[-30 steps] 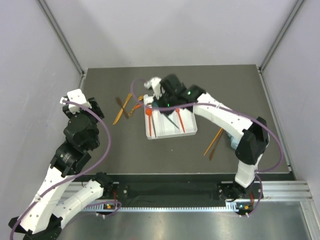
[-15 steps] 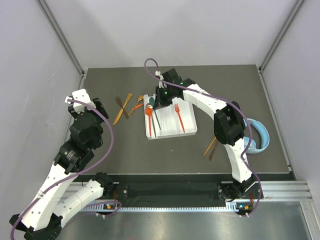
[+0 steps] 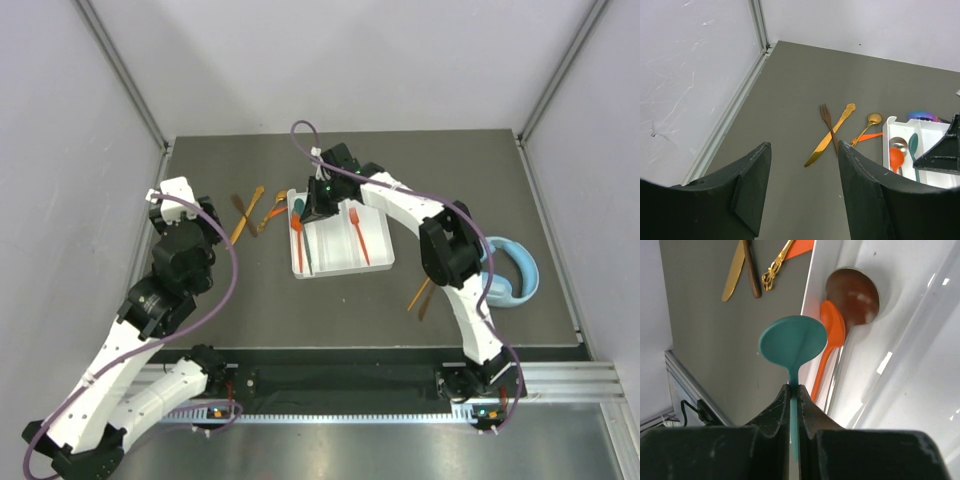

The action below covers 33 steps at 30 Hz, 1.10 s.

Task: Sort the eating utensils into containers
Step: Place the spoon in the storage box.

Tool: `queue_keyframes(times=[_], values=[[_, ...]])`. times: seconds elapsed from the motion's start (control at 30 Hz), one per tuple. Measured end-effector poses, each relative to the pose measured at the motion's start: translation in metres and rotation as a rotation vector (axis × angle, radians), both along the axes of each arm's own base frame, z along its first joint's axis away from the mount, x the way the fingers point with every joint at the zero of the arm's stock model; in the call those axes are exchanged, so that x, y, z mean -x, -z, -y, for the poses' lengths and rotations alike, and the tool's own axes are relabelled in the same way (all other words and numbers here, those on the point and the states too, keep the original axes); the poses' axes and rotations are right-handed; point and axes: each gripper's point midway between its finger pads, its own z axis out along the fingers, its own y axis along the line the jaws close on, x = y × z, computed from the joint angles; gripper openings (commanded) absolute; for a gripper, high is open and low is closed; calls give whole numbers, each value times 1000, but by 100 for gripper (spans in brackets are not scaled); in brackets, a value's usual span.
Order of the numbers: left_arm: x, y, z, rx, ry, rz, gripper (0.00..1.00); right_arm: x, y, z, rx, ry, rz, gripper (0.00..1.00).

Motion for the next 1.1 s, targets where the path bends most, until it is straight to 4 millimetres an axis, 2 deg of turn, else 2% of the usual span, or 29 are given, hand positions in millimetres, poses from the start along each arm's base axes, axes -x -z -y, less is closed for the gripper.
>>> queue_keyframes(times=[0.1, 0.23, 0.37, 0.6, 0.73, 0.87, 0.97, 1.1], values=[[0, 1, 1, -1, 3, -3, 61, -7, 8, -5, 1, 8, -7, 0], [-2, 4, 3, -4, 13, -12, 62, -7, 33, -5, 32, 14, -48, 1], [-6, 9, 7, -6, 18, -28, 62, -4, 55, 1, 79, 23, -87, 12], [-27, 30, 23, -27, 28, -96, 63, -4, 58, 3, 98, 21, -83, 29], [-48, 61, 35, -57, 23, -191, 63, -4, 55, 4, 99, 3, -68, 34], [-67, 91, 35, -47, -1, -273, 63, -2, 33, 8, 89, -14, -19, 35], [-88, 103, 28, -9, -40, -320, 62, -1, -1, 12, 68, -16, 39, 36], [-120, 109, 24, 16, -86, -350, 63, 8, -65, 22, -4, -12, 145, 36]])
